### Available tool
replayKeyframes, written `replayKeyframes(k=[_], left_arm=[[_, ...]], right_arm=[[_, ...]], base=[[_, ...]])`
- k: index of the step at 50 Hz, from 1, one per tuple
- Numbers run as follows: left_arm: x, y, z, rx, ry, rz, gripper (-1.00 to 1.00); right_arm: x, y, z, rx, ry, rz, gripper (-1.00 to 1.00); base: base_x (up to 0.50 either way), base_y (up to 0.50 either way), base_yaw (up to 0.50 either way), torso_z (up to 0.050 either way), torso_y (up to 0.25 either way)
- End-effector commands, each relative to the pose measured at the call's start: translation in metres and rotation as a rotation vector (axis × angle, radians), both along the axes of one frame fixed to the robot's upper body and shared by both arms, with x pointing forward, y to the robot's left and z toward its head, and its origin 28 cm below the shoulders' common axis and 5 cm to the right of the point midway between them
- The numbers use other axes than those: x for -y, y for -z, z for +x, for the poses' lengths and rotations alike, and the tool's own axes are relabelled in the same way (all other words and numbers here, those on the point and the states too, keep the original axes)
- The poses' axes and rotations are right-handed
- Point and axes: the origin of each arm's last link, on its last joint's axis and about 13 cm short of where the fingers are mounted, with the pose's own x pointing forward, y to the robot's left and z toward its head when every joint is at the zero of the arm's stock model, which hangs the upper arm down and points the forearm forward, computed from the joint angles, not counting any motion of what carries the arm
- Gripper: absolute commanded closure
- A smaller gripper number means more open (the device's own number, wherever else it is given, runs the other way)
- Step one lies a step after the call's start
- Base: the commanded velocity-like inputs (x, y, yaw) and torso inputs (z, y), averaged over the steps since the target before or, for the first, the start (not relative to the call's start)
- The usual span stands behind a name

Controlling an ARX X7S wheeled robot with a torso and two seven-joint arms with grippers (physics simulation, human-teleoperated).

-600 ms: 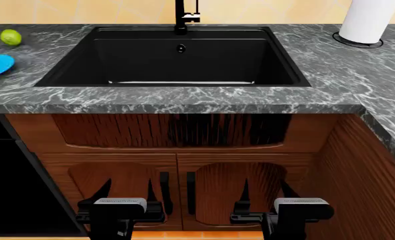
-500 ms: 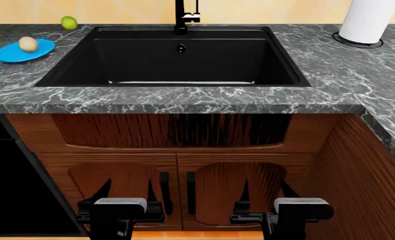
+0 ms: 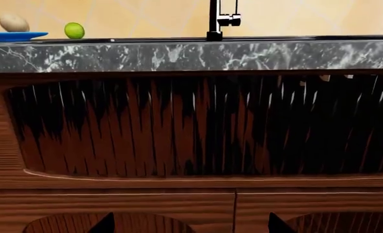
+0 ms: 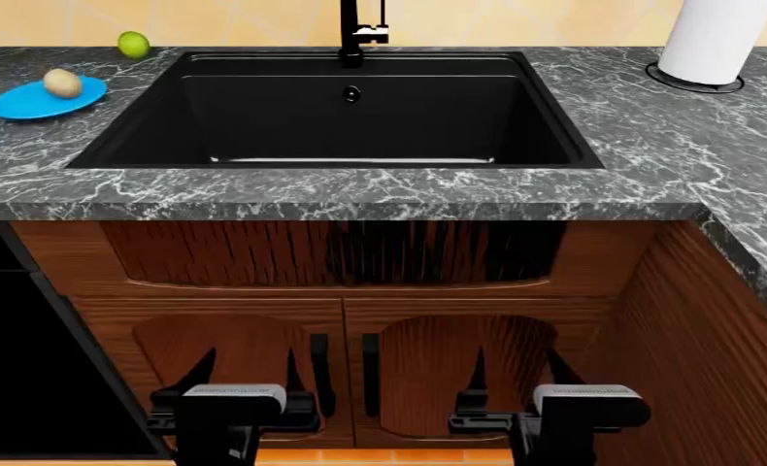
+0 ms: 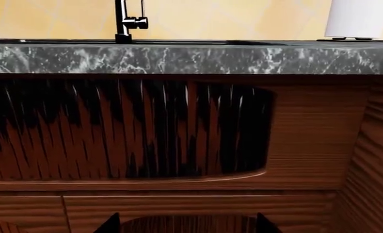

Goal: Pick the potato from the counter and place it in the sink. Then turn on the sink faucet.

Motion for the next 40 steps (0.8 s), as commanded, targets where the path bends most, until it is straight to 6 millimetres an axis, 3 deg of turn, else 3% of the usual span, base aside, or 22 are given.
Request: replayKeyframes(k=[1, 5, 10, 14, 23, 31, 36, 40], left_arm=[[-0.001, -0.003, -0.005, 0.025, 0.012, 0.006, -1.00], [-0.002, -0.011, -0.005, 0.055, -0.025, 0.009, -1.00], [-0.002, -0.036, -0.009, 0.094, -0.046, 0.012, -1.00], [-0.005, -0.077, -0.007, 0.123, -0.050, 0.012, -1.00], [-0.010, -0.124, -0.004, 0.138, -0.044, 0.016, -1.00], [-0.017, -0.165, 0.009, 0.160, -0.044, 0.043, -1.00], [-0.020, -0.187, 0.021, 0.088, -0.018, -0.001, -1.00], [-0.022, -0.206, 0.030, 0.154, -0.039, 0.045, -1.00]], right_arm=[[0.001, -0.001, -0.001, 0.006, 0.011, -0.004, -1.00], [0.002, -0.007, 0.000, 0.009, 0.034, -0.020, -1.00], [0.002, -0.032, -0.001, 0.045, 0.058, -0.045, -1.00], [0.002, -0.070, 0.000, 0.093, 0.072, -0.089, -1.00], [0.001, -0.123, -0.002, 0.142, 0.082, -0.162, -1.00], [0.002, -0.168, 0.003, 0.182, 0.086, -0.197, -1.00], [0.002, -0.199, 0.015, 0.187, 0.065, -0.180, -1.00], [0.004, -0.215, 0.024, 0.177, 0.057, -0.152, -1.00]], base=[[0.00, 0.00, 0.00, 0.000, 0.000], [0.00, 0.00, 0.00, 0.000, 0.000], [0.00, 0.00, 0.00, 0.000, 0.000], [0.00, 0.00, 0.00, 0.000, 0.000], [0.00, 0.00, 0.00, 0.000, 0.000], [0.00, 0.00, 0.00, 0.000, 0.000], [0.00, 0.00, 0.00, 0.000, 0.000], [0.00, 0.00, 0.00, 0.000, 0.000]])
